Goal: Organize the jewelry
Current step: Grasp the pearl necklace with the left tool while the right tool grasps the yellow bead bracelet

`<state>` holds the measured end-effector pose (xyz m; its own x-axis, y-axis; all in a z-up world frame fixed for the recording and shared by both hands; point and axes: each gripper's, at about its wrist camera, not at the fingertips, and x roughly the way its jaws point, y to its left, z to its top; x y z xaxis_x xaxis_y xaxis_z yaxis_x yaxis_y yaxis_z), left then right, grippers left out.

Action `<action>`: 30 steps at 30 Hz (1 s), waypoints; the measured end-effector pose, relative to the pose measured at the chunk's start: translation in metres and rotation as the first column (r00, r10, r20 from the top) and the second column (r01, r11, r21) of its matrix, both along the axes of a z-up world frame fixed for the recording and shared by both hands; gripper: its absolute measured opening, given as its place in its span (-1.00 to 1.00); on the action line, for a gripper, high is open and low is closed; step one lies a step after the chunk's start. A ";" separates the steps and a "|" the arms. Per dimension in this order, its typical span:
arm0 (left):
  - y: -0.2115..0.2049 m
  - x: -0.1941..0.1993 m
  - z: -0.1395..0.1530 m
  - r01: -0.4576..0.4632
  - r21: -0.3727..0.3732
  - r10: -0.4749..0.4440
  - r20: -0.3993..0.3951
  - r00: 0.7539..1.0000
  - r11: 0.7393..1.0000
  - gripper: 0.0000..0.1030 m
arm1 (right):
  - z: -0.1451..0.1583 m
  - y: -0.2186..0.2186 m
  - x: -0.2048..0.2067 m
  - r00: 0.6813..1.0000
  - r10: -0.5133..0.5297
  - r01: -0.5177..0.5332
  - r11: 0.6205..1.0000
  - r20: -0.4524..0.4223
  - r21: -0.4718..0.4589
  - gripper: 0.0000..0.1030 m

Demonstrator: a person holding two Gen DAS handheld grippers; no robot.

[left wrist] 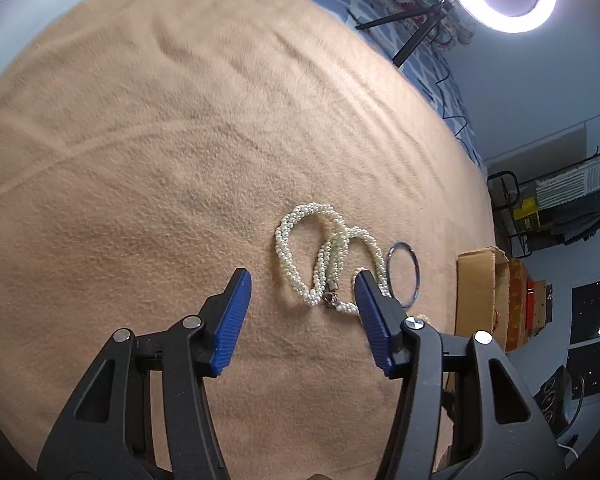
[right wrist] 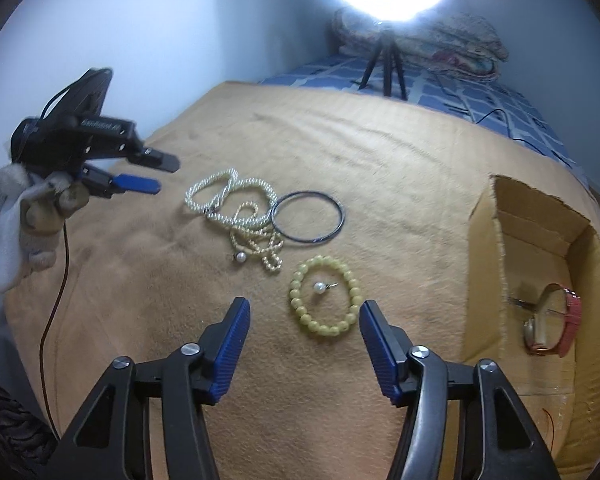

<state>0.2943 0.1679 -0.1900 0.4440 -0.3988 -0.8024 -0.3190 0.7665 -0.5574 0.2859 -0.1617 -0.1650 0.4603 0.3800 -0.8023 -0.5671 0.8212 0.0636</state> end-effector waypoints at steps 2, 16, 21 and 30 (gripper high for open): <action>-0.001 0.004 -0.007 -0.004 -0.014 0.004 -0.010 1.000 1.000 0.06 | -0.006 0.005 0.001 1.000 0.012 -0.012 1.000 -0.013 -0.015 0.02; -0.012 0.023 -0.025 0.006 -0.002 -0.006 -0.036 0.999 1.000 -0.06 | -0.031 0.015 0.010 0.999 0.026 -0.030 0.996 -0.039 -0.088 -0.23; -0.021 0.028 -0.026 0.025 0.061 -0.023 -0.033 0.999 0.998 -0.28 | -0.035 0.020 0.013 0.999 0.032 -0.035 0.993 -0.030 -0.113 -0.28; -0.029 0.034 -0.030 0.041 0.134 -0.038 -0.022 0.999 0.990 -0.87 | -0.041 0.028 0.012 0.999 0.044 -0.045 0.988 -0.012 -0.148 -0.43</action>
<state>0.3282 0.1387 -0.2200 0.4141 -0.3042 -0.8579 -0.2964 0.8461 -0.4430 0.2976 -0.1339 -0.2055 0.4386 0.2769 -0.8550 -0.6031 0.7960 -0.0516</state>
